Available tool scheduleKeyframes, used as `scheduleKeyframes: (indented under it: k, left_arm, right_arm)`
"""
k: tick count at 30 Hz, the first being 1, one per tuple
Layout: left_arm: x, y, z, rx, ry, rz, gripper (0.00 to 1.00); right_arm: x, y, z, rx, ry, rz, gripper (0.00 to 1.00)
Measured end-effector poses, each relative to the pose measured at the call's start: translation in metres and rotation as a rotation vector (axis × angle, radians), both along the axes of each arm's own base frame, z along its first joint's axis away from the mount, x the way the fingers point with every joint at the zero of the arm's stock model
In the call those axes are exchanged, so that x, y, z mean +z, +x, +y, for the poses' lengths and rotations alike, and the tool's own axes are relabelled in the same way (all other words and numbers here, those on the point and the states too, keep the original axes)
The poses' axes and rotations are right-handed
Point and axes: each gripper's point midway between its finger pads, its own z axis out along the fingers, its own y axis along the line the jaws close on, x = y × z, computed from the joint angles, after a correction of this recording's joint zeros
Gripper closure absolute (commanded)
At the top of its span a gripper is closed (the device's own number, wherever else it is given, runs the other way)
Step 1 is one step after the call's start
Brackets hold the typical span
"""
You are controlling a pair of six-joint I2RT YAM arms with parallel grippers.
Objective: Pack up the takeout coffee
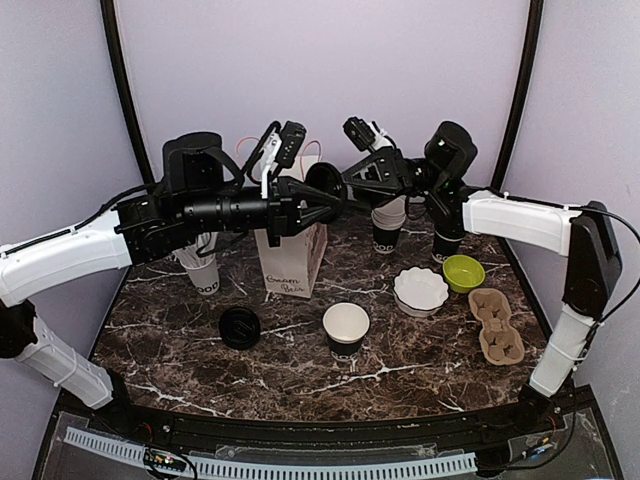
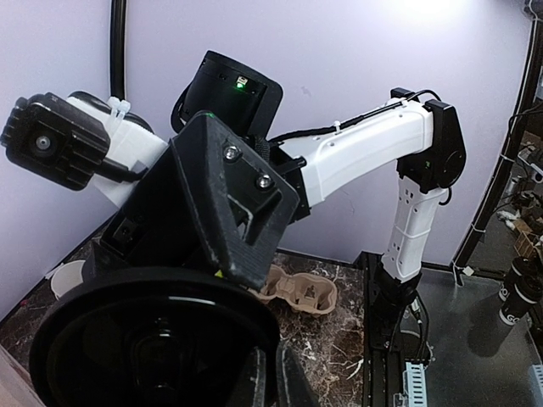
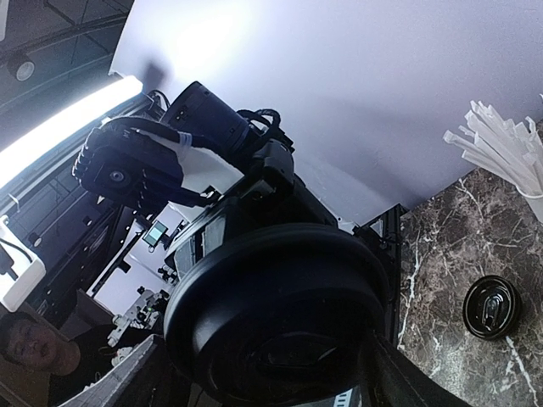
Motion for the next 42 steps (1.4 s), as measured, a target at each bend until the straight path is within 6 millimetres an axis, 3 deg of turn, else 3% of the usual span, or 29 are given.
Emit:
scheduleKeyframes:
  k: [15, 25, 42]
  left_arm:
    - [0.0080, -0.0015, 0.0019, 0.000, -0.022, -0.016, 0.93]
    - [0.0090, 0.0002, 0.0035, 0.014, -0.025, -0.020, 0.93]
    - [0.0084, 0.0052, 0.0049, 0.043, -0.020, -0.030, 0.79]
  right_arm:
    - [0.0076, -0.0062, -0.0029, 0.021, 0.016, -0.011, 0.30]
    - [0.0087, -0.0091, -0.0031, 0.031, 0.022, -0.021, 0.44]
    - [0.0059, -0.0074, -0.0013, 0.035, 0.016, -0.037, 0.61]
